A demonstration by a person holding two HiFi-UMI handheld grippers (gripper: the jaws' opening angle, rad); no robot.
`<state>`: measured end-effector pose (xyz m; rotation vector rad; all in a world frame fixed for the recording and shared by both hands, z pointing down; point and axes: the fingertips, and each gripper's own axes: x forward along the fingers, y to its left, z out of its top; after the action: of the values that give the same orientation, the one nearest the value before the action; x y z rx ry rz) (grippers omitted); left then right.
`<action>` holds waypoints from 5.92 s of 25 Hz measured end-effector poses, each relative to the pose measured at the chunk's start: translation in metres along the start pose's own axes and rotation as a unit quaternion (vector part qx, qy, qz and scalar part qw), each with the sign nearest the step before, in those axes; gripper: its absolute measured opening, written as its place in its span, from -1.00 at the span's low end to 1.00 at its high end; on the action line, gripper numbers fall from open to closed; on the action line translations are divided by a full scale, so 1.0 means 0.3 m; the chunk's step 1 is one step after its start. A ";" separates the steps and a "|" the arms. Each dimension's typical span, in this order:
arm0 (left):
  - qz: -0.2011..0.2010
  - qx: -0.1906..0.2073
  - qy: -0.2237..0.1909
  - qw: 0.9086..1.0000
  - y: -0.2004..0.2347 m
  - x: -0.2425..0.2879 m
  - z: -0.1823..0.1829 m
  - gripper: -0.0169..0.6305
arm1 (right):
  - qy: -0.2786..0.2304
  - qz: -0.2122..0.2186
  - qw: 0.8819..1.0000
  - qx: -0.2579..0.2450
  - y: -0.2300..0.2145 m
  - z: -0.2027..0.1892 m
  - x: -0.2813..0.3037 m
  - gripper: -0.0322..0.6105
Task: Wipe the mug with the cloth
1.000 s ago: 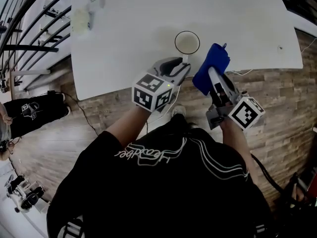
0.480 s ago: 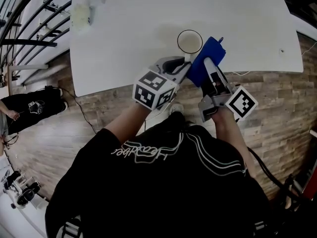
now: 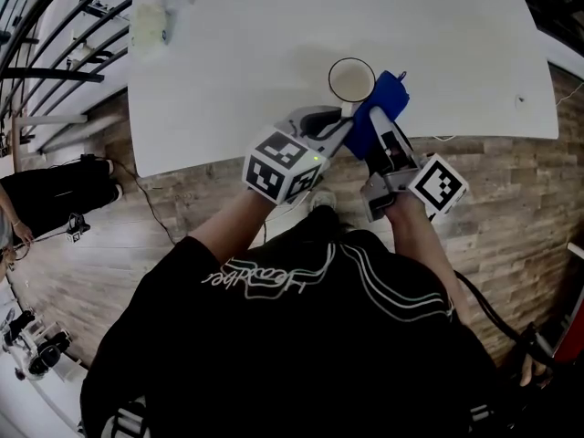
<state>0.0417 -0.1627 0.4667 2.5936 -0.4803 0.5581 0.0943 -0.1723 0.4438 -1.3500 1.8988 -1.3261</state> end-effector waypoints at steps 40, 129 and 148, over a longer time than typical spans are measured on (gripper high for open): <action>0.071 0.060 0.043 0.995 0.045 -0.049 -0.005 -0.75 | 0.166 0.128 0.976 -0.055 0.033 0.136 0.019 -0.75; 0.289 0.123 -0.017 0.949 0.312 -0.142 0.012 -0.74 | 0.441 0.178 0.871 -0.126 -0.064 0.055 0.339 -0.75; 0.244 0.187 0.021 0.951 0.386 -0.083 0.059 -0.76 | 0.518 0.303 0.792 -0.113 0.036 0.126 0.358 -0.75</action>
<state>-0.0223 -0.2631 0.4807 2.8062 -1.1129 0.9442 0.0745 -0.2846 0.4347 0.1470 2.8852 -1.6220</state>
